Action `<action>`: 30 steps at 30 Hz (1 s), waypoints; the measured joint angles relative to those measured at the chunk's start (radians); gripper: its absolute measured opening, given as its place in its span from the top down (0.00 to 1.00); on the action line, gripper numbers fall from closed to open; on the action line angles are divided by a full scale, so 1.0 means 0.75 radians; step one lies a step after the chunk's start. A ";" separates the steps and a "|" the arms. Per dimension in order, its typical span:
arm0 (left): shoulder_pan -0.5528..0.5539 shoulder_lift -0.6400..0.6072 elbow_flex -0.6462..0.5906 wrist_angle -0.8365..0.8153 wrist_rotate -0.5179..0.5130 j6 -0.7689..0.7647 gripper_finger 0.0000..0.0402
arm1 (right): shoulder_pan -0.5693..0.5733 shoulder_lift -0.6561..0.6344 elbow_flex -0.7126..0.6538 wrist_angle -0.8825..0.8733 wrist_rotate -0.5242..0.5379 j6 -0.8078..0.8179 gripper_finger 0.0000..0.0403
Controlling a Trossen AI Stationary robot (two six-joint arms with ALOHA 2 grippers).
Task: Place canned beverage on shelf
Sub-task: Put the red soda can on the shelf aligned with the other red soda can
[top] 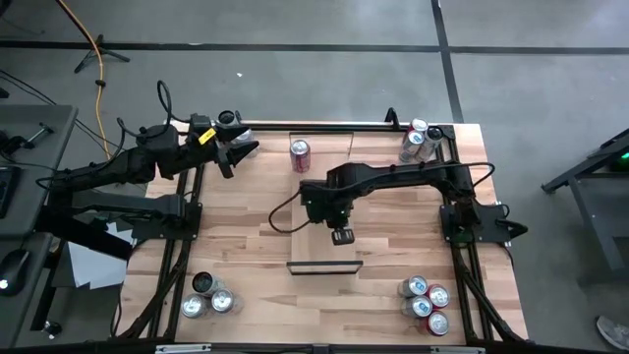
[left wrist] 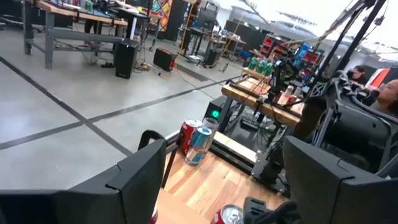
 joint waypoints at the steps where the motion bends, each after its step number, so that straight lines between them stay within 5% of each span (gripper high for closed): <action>1: 0.000 0.000 0.000 -0.004 0.000 -0.001 0.33 | 0.000 -0.010 -0.026 0.001 0.029 0.014 0.99; 11: 0.001 0.000 0.000 -0.009 -0.004 0.033 0.33 | -0.003 -0.397 -0.525 0.373 0.111 0.197 1.00; 23: 0.000 0.000 -0.008 -0.076 0.023 0.216 0.33 | -0.005 -0.383 -0.570 0.588 0.293 0.188 1.00; 27: -0.001 0.003 -0.008 -0.168 0.045 0.222 0.42 | -0.005 -0.372 -0.570 0.569 0.345 0.186 1.00; 30: 0.000 0.011 -0.009 -0.258 0.038 0.222 0.58 | -0.005 -0.372 -0.570 0.571 0.361 0.185 1.00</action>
